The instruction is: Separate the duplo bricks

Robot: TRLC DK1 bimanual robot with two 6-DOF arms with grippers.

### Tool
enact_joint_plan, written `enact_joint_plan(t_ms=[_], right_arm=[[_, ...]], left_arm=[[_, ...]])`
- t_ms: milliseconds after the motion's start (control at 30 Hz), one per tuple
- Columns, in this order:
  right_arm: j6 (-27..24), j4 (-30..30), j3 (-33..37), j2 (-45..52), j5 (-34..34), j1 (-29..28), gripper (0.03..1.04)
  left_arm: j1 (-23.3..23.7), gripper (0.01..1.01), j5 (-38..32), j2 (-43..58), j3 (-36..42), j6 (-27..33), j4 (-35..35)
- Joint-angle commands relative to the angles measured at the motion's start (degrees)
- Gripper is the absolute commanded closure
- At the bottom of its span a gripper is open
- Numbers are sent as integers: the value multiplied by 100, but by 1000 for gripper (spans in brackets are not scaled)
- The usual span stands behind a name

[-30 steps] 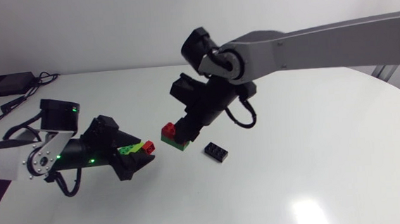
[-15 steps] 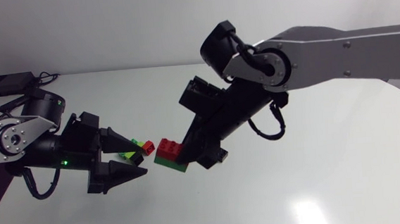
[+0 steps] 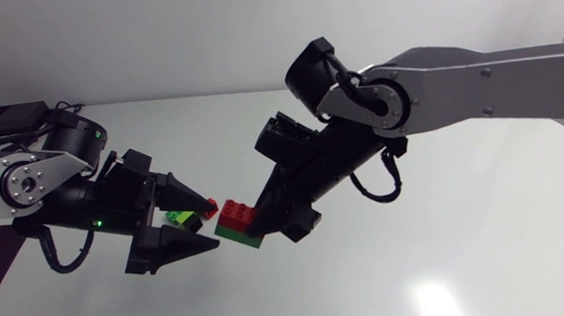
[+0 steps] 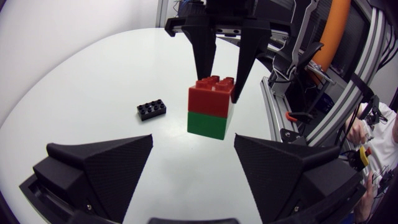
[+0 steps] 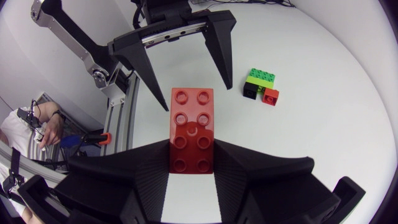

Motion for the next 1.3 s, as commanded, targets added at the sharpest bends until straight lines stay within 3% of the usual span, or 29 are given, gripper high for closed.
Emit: enact_joint_plan(t_ms=[0,267,400,500,767,933,1267], right_arm=[[-204,62,-97,-20,-131,-75,952],[-451,70,-150,-64,-465,-251,954],[-582,114,-176,-55,-571,-347,954],[-618,185,-176,-20,-588,-374,954],[-714,281,44,261,-703,-479,954],[-776,308,88,358,-703,-488,956],[-820,387,255,349,-659,-629,956]], left_arm=[[-94,120,85,176,220,166,-59],[-147,220,392,440,572,175,-244],[-217,223,436,519,686,254,-385],[-287,266,445,571,739,254,-402],[-349,269,551,818,1082,263,-534],[-358,384,551,941,1222,263,-552],[-419,430,542,1090,1407,298,-578]])
